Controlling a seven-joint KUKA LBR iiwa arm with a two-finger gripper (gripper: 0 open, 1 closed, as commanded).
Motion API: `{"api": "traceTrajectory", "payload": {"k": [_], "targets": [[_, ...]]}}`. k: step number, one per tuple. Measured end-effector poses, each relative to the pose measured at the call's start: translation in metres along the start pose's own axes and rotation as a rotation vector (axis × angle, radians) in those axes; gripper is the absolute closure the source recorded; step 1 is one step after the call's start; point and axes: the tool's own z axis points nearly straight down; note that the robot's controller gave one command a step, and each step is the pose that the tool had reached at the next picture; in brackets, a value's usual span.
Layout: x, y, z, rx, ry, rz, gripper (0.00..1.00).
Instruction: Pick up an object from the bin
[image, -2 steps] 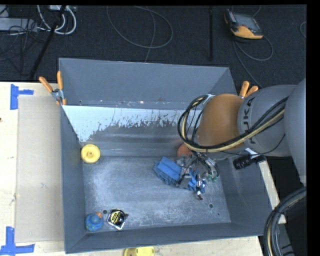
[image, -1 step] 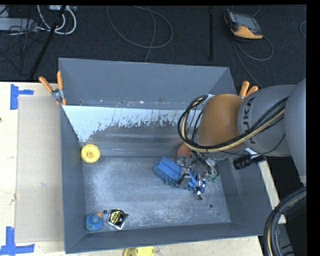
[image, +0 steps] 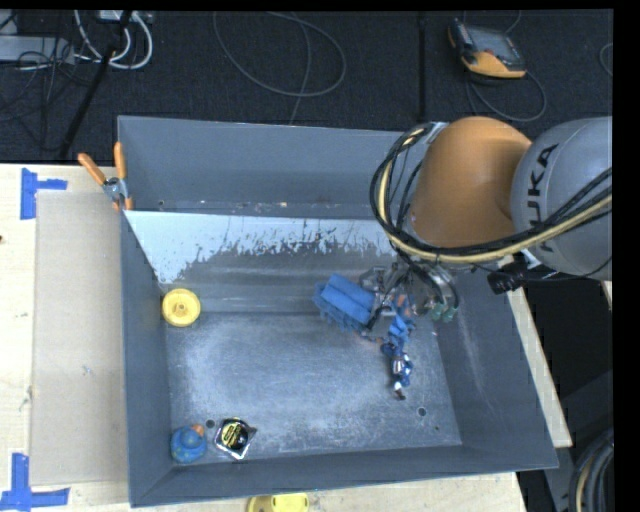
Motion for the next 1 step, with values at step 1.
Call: {"api": "traceTrajectory", "payload": {"k": [1], "targets": [[0.0000,-0.0001,0.0001,0.000,0.000,0.000,1.00]]}}
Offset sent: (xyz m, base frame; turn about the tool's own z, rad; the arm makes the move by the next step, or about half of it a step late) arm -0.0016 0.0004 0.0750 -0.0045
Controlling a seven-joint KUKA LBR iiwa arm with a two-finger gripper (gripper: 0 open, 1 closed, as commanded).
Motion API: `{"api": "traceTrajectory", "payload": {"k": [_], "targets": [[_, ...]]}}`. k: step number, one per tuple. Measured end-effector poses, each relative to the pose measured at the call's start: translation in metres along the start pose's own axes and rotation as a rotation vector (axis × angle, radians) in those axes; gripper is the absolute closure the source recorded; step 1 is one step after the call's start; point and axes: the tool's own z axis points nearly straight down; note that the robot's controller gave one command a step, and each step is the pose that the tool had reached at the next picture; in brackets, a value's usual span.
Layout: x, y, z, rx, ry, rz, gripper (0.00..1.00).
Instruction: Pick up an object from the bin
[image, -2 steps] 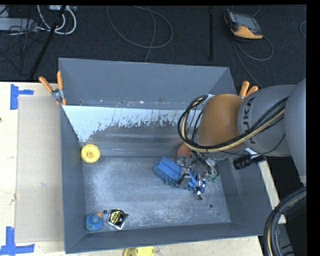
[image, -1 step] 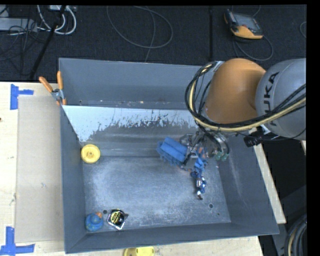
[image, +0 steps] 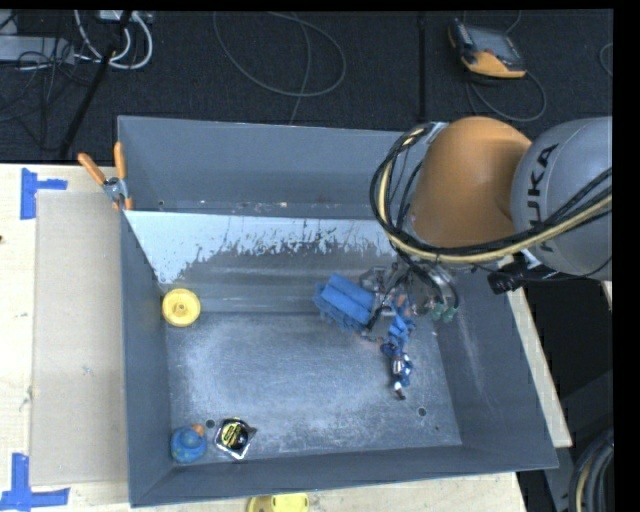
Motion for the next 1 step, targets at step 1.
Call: {"api": "traceTrajectory", "payload": {"k": [1], "targets": [[0.0009,0.0006,-0.0747,0.000,-0.001,-0.003,1.00]]}}
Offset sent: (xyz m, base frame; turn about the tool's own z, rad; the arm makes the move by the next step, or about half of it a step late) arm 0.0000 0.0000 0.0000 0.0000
